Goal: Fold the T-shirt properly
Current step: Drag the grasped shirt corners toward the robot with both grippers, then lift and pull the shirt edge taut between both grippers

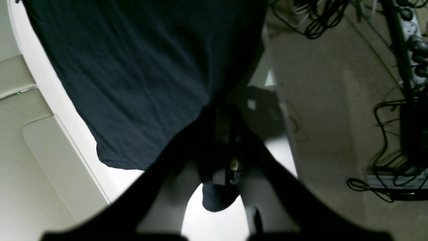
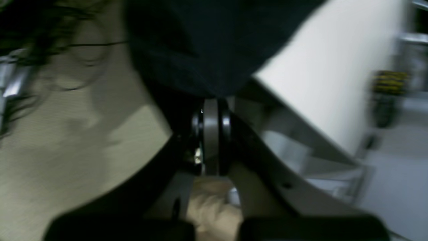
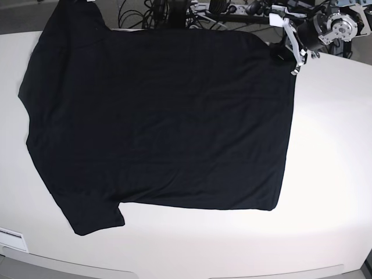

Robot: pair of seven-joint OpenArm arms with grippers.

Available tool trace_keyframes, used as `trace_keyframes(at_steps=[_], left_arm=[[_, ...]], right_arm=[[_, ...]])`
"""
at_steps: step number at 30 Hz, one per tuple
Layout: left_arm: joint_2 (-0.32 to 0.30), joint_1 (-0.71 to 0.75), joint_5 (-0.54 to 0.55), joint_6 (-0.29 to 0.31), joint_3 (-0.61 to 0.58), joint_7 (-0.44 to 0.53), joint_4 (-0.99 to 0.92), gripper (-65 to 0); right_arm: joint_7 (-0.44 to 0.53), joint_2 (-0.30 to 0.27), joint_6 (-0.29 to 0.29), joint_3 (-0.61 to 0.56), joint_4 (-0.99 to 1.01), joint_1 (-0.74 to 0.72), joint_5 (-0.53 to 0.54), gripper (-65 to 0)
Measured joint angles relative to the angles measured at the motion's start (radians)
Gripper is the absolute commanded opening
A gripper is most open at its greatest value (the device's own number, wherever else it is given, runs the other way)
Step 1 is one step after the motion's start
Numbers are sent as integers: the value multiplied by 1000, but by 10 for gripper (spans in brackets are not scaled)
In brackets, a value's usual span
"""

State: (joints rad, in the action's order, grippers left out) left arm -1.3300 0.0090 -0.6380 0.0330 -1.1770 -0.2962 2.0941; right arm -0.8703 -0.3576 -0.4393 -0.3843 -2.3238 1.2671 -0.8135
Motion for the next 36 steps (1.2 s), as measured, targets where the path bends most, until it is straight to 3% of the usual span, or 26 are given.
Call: trace_keyframes(at_steps=[9, 14, 16, 18, 25, 30, 36], left_arm=[[0, -3, -14, -16, 23, -9, 0, -650], [4, -3, -42, -191, 56, -75, 0, -650], [15, -4, -51, -243, 82, -81, 0, -650], [26, -4, -50, -257, 101, -77, 1, -650], [28, 7, -32, -245, 105, -70, 1, -650], [32, 7, -50, -244, 105, -69, 1, -650], [90, -4, -51, -241, 119, -72, 0, -650]], right_arm=[[-28, 0, -4, 0, 0, -1, 1, -650], [2, -3, -53, 0, 0, -45, -173, -650], [18, -25, -51, 0, 0, -105, -192, -650], [34, -58, -51, 18, 0, -156, -194, -650], [50, -193, -40, 200, 0, -197, -183, -650], [187, -221, -25, 323, -1, -197, 15, -650], [305, -218, 135, 341, -1, -304, 296, -650]])
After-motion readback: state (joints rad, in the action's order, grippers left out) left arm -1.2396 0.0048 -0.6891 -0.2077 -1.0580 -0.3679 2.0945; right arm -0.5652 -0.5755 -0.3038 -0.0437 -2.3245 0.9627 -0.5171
